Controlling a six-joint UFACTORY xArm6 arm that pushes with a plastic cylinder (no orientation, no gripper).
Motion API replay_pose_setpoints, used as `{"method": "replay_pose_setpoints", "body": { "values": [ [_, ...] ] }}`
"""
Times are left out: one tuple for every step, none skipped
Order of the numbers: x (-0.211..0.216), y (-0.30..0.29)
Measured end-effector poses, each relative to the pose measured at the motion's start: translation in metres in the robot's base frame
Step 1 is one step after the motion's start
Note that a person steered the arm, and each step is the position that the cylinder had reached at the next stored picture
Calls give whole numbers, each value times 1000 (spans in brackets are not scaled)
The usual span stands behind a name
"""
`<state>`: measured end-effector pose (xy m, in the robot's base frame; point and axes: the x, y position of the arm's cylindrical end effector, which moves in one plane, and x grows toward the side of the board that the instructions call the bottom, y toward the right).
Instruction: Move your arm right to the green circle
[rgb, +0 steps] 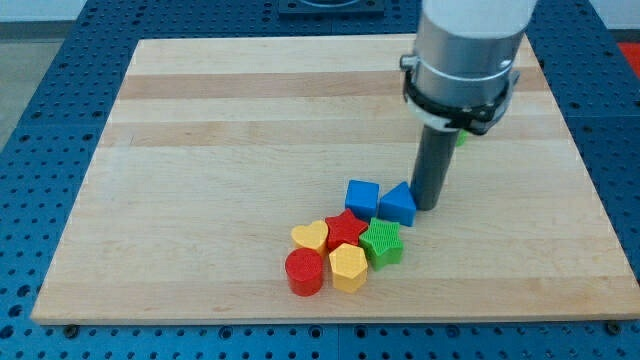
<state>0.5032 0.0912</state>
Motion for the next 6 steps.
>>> {"method": "replay_pose_setpoints", "body": {
  "values": [
    [6, -20],
    [10, -26],
    [6, -3],
    [-7, 69],
    [-56, 131],
    [-113, 133]
  ]
}}
